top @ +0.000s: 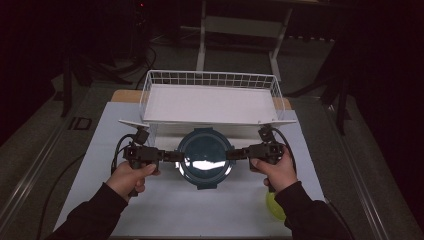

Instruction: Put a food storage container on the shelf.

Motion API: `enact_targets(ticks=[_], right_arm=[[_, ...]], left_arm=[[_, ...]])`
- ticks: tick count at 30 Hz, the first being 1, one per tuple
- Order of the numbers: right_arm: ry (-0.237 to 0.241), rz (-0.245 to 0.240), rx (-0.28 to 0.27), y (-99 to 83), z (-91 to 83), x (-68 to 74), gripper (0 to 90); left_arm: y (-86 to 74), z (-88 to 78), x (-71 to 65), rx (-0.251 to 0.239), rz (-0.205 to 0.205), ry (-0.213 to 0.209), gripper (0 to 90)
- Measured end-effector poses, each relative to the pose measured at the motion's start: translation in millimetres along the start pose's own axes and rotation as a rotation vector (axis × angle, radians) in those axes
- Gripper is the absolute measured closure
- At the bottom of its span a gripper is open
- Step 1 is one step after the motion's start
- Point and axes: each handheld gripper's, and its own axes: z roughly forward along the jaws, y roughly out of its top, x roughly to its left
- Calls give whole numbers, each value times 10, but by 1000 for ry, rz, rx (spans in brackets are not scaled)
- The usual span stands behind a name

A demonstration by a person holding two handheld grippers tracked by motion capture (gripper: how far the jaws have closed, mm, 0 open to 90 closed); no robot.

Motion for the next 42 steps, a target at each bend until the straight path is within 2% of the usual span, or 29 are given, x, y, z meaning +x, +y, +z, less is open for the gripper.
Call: enact_targets(ticks=[6, 7, 11, 19, 27, 36, 40, 42], right_arm=[[15, -22, -38, 143, -165, 131, 548], [15, -22, -38, 143, -165, 131, 548], [17, -37, -64, 291, -286, 221, 548], [9, -44, -108, 514, -444, 306, 548], [-8, -25, -140, 721, -542, 264, 546], [-40, 14, -150, 943, -543, 145, 545], [-39, 25, -157, 1018, -544, 108, 546], [-37, 37, -155, 1051, -525, 97, 546]], left_arm=[[151, -84, -206, -19, 29, -3, 571], [151, -84, -206, -19, 29, -3, 571], [331, -133, -333, -32, 48, -4, 571], [661, -145, -469, -41, 84, -6, 571], [963, -58, -470, -46, 101, -8, 569], [1196, 87, -341, -58, 72, -15, 565], [1272, 107, -302, -55, 73, -12, 564], [1287, 102, -283, -65, 60, -21, 565]])
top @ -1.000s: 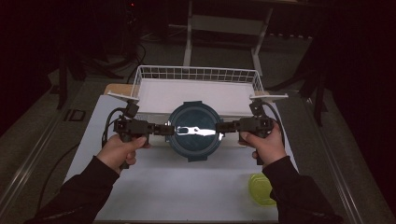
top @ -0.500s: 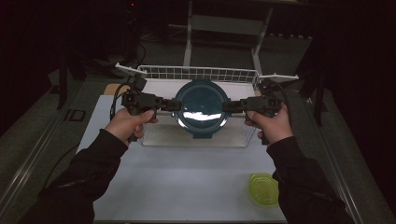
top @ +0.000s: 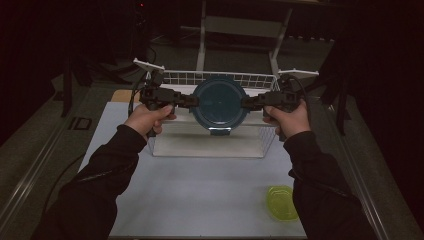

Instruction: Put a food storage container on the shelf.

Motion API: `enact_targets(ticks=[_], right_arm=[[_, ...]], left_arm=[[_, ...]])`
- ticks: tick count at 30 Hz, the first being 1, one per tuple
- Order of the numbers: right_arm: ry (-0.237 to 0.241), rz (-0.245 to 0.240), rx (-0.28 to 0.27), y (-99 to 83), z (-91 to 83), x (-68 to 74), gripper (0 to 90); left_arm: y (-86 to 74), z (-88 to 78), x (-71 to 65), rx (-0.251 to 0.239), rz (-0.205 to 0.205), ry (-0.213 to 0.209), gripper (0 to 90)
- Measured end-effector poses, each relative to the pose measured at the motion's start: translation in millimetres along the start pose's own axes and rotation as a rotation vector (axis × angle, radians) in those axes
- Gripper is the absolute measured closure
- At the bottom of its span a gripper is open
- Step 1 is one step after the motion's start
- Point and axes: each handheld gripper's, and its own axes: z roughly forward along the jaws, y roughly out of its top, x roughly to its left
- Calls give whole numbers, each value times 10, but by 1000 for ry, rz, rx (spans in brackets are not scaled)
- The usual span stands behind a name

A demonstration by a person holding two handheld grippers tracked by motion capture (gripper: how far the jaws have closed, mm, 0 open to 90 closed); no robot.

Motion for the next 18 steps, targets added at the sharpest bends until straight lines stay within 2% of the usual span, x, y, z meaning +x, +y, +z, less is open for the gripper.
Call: enact_targets(ticks=[6, 8, 9, 11, 13, 14, 16, 18], right_arm=[[-4, 20, 7, 79, 26, -7, 539], [-39, 13, 1, 86, 34, 7, 536], [-56, 25, -8, 91, 42, 6, 537], [-78, 5, -11, 118, 35, 16, 632], [-109, 3, -9, 131, 61, 40, 602], [-104, 14, -14, 136, 71, 23, 601], [-101, 6, -24, 135, 91, 14, 595], [-85, 15, -31, 131, 102, -12, 594]], left_arm=[[44, 10, 23, -11, -18, 0, 560], [63, 35, 29, -11, -29, 5, 549], [67, 40, 32, -14, -29, 4, 545], [79, 69, 25, -12, -22, -7, 525], [87, 81, 42, -23, -40, -10, 519], [95, 84, 71, -23, -53, -15, 516], [103, 84, 115, -23, -60, -19, 513], [107, 79, 154, -26, -62, -1, 507]])
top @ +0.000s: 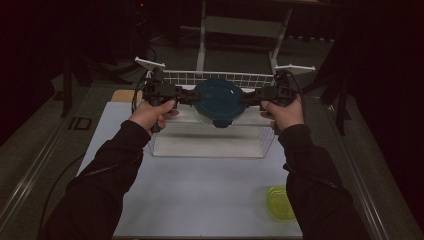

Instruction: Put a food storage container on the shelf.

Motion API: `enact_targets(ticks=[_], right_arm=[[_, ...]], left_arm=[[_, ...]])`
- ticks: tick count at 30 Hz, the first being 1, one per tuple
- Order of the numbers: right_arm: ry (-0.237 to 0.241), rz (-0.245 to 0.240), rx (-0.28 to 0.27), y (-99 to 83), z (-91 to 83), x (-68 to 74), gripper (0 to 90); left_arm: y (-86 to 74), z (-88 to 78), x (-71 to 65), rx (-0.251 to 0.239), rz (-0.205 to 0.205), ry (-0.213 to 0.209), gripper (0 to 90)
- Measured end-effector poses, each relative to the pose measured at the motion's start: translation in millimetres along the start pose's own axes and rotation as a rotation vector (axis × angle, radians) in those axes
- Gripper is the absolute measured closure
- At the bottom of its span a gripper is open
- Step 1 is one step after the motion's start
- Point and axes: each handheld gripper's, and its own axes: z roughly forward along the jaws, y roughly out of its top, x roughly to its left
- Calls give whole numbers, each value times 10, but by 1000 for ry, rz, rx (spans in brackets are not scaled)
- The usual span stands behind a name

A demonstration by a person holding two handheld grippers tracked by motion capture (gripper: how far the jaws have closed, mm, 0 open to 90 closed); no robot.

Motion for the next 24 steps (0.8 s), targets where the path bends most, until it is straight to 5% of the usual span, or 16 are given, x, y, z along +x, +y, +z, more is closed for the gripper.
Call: enact_targets(ticks=[6, 17, 19, 24], right_arm=[[-14, -20, -19, 16, 12, 21, 606], [-95, -130, -60, -47, -120, 184, 587], [-81, -134, -66, -61, -144, 210, 591], [-38, -189, -74, -200, -240, 350, 587]], left_arm=[[1, 8, 13, -14, 21, 8, 510], [-22, -155, -157, -75, 152, 101, 384], [-37, -173, -165, -79, 158, 94, 381], [-175, -228, -241, -93, 262, 105, 338]])
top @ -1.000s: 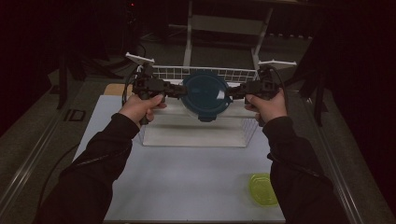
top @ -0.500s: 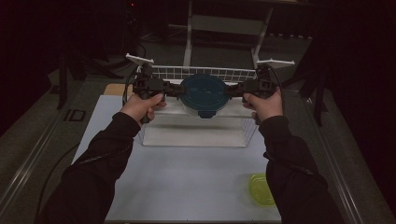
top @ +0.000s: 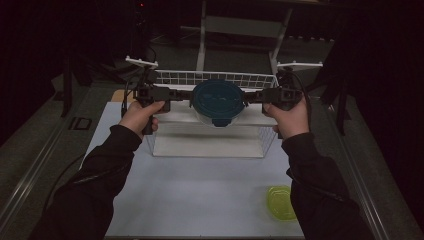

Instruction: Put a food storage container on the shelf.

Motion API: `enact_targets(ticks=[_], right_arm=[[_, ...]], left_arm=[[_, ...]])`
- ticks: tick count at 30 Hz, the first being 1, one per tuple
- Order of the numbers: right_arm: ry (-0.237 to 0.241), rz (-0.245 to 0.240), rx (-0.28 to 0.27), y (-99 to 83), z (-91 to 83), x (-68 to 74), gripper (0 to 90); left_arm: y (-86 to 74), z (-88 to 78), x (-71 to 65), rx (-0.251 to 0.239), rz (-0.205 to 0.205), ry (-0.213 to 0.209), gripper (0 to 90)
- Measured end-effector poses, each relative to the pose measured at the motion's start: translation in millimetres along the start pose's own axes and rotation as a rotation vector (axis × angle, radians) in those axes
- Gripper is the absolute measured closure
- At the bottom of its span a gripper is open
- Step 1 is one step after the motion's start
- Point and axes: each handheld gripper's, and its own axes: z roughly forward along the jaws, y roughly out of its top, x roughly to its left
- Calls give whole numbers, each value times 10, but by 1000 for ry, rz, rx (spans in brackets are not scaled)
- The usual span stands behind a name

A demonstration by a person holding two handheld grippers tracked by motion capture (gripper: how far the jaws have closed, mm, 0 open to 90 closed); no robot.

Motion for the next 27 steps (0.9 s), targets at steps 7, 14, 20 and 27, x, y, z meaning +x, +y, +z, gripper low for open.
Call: enact_targets(ticks=[7, 14, 20, 27], right_arm=[[51, -57, 23, -208, -16, 100, 587], [92, -89, 39, -412, -7, 145, 593], [73, -151, 49, -554, 12, 241, 648], [83, -192, 52, -639, 45, 351, 897]], left_arm=[[-133, -90, -161, -34, 135, -19, 180], [-348, -123, -274, -23, 236, 40, 0], [-530, -164, -311, -59, 271, 45, 0], [-893, -214, -369, -88, 365, 101, 0]])
